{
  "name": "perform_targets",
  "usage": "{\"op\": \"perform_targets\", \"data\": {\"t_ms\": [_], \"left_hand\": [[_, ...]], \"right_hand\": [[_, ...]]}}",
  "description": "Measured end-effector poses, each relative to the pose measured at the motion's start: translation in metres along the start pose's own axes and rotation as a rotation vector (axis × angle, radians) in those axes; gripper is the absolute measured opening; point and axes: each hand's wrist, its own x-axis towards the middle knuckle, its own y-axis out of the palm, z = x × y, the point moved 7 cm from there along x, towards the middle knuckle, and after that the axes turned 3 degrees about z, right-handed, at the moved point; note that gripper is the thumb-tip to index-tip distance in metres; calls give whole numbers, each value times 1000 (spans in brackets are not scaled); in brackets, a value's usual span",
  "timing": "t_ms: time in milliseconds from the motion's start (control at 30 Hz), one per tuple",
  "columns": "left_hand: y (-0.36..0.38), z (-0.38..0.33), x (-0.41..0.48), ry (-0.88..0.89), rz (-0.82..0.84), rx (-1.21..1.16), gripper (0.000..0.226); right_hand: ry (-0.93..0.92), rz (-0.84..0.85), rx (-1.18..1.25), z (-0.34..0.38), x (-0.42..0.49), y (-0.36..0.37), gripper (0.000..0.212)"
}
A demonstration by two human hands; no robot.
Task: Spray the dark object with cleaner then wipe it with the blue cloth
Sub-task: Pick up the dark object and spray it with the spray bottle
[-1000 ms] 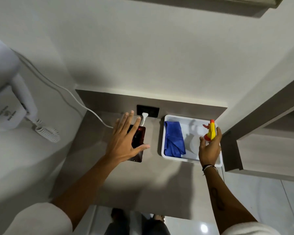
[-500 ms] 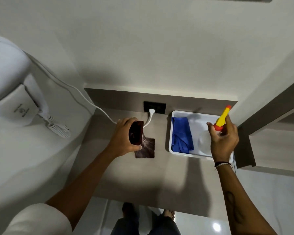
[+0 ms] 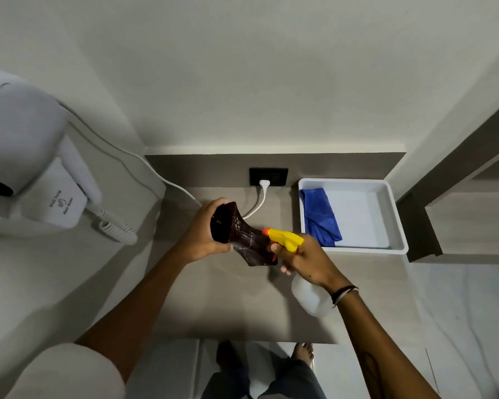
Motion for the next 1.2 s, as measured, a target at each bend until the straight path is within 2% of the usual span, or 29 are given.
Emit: {"op": "perform_targets", "data": {"t_ms": [267,367,533,633,833,1033,1200], "left_hand": [[-9,14,0,2,65,16,108],[-12,19,1,-5,66,37,108],[-15,27,-4,-50,46,34,107],[-17,34,-9,-139,-14,2,94],[-16,49,-17,-431,-164,-240,64],[-5,41,-18,-390,-93,-319,54],[-5,40,-21,-373,-43,-250,60]], "right_hand": [[-8,-5,-127,12,19,16,41],[15,14,-273,14,19,17,40],[241,-5,-479,-13,11,5,45],[291,-5,-499,-22,4,-1,44],[179,-32,-367,-11,-1,-9,37],[-29,89,-383,19,4,20,46],[-34,95,-419,34,13,34,40]]}}
